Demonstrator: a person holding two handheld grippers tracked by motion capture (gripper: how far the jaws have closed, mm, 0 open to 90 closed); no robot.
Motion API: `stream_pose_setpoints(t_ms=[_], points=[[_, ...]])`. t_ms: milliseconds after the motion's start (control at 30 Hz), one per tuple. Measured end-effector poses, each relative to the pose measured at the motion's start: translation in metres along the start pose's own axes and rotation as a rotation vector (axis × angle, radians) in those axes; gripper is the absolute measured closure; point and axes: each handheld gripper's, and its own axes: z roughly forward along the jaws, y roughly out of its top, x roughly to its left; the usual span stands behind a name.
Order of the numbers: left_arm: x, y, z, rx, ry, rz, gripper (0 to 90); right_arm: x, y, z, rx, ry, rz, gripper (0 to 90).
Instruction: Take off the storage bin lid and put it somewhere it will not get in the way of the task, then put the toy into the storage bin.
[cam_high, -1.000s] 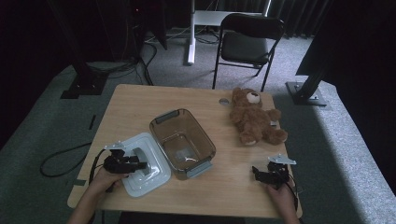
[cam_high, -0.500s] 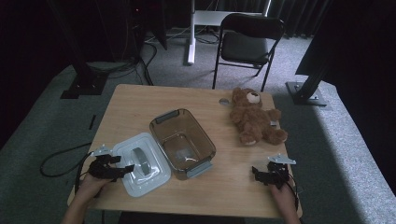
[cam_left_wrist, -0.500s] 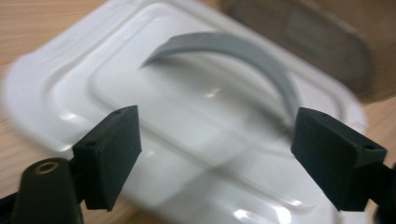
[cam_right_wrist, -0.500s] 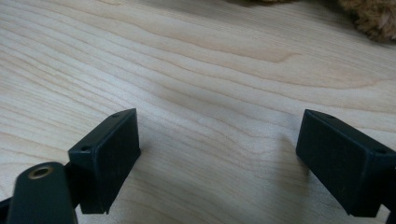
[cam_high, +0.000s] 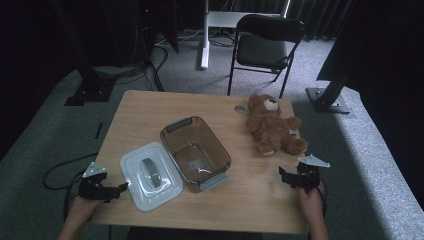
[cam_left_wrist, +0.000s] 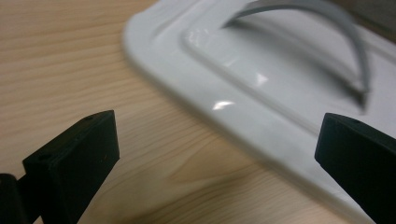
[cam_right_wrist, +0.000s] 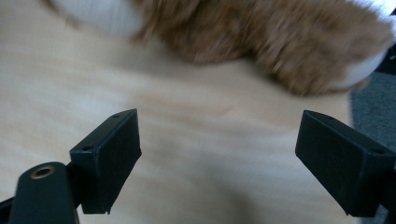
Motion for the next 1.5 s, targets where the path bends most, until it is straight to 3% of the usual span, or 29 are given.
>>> stream_pose_setpoints(t_ms=[300,400,667,767,867,900,1200,1267,1433,1500], points=[[0.005,-0.012,0.005,-0.002,0.083,-0.022,0.6,-0.004,0.051,0.001,-0.041,-0.011,0.017,12.7],[0.004,-0.014,0.009,0.017,0.136,-0.02,0.6,-0.005,0.067,0.007,-0.048,-0.003,0.017,11.9],[0.001,-0.015,0.016,0.033,0.162,0.006,0.6,-0.007,0.104,0.025,-0.06,0.041,0.035,11.9],[0.0,-0.016,0.018,0.027,0.182,0.011,0.6,-0.008,0.12,0.042,-0.04,0.031,0.06,11.9],[0.0,-0.016,0.018,0.021,0.183,0.01,0.5,-0.009,0.126,0.052,-0.018,0.028,0.034,11.9],[0.0,-0.016,0.018,0.022,0.182,0.011,0.5,-0.009,0.129,0.058,-0.008,0.003,0.013,11.9],[0.0,-0.014,0.02,0.022,0.185,0.009,0.5,-0.014,0.141,0.084,0.017,0.009,0.06,11.8],[0.0,-0.014,0.02,0.022,0.185,0.009,0.6,-0.015,0.141,0.09,0.024,-0.014,0.066,11.8],[0.0,-0.014,0.02,0.023,0.185,0.009,0.5,-0.021,0.136,0.11,0.089,0.009,0.129,10.4],[0.0,-0.014,0.02,0.023,0.185,0.009,0.5,-0.021,0.133,0.114,0.101,0.043,0.146,10.4]])
